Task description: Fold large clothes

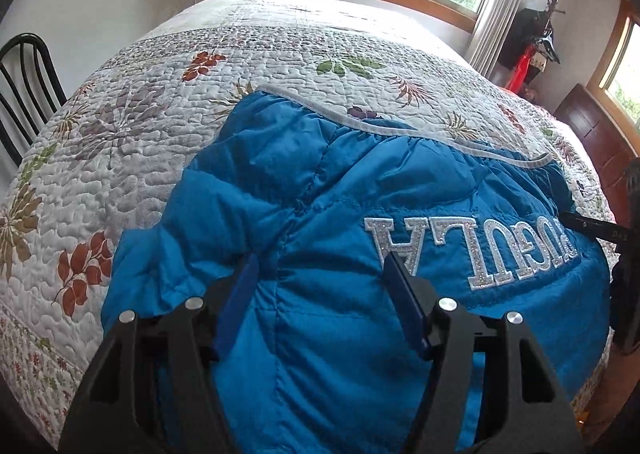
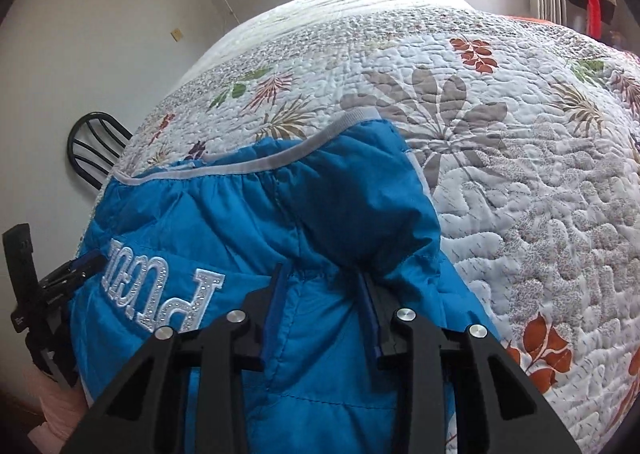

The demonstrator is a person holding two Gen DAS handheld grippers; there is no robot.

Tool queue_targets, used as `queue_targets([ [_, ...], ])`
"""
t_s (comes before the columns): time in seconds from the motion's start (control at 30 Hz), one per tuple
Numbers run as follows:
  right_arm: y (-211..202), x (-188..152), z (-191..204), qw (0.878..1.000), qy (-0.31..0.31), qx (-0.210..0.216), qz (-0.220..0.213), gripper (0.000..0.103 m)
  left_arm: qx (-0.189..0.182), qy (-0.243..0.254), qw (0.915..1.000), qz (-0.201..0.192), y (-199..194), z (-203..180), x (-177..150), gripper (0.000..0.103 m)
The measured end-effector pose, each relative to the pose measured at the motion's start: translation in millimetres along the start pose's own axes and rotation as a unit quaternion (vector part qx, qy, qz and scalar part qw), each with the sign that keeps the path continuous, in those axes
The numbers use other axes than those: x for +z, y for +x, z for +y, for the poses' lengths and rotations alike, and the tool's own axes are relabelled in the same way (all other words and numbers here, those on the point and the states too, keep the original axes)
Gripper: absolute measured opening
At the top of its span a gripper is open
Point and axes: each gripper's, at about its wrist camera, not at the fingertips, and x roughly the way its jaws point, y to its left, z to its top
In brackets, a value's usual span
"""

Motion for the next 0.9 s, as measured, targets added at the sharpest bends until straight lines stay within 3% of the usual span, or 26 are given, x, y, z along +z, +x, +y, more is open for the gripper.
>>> queue_targets([
  [0.13, -44.2, -11.3, 9.0, 0.999, -0.022, -0.01, -0.025, 0.038, -0.004, -0.026, 0.9995, -0.015, -32.8, 5.5, -10.8, 0.067],
  [0.27, -73.9, -30.6, 14.3, 0.998, -0.042, -0.04, -0.008, 0.038, 0.007, -0.062, 0.9976, -0.032, -71.9, 15.9, -35.5, 0.074],
  [0.4, -91.0, -55.8, 9.5, 0.997, -0.04, -0.073, 0.009, 0.038, 0.078, -0.092, 0.9922, -0.033, -101.9, 31.5, -69.3, 0.08],
  [0.47, -94.8, -68.7, 4.9, 0.997, -0.032, -0.063, 0.016, 0.039, 0.081, -0.113, 0.99, -0.024, -108.8, 42.2, -85.2, 0.082],
  [0.57, -93.5, -85.0, -0.3, 0.998, -0.017, -0.05, 0.025, 0.039, 0.058, -0.144, 0.9879, -0.005, -108.5, 50.3, -107.4, 0.082],
  [0.67, -85.7, -96.9, -4.8, 0.998, -0.006, -0.042, 0.036, 0.038, 0.0, -0.174, 0.9847, -0.002, -100.9, 52.5, -121.6, 0.083],
  [0.8, -77.6, -105.5, -11.2, 0.998, 0.003, -0.049, 0.046, 0.042, -0.054, -0.209, 0.9764, -0.002, -82.6, 51.1, -123.7, 0.084],
  [0.9, -75.5, -109.3, -17.8, 0.998, 0.012, -0.045, 0.05, 0.043, -0.066, -0.226, 0.9718, -0.009, -69.6, 46.0, -118.7, 0.086],
])
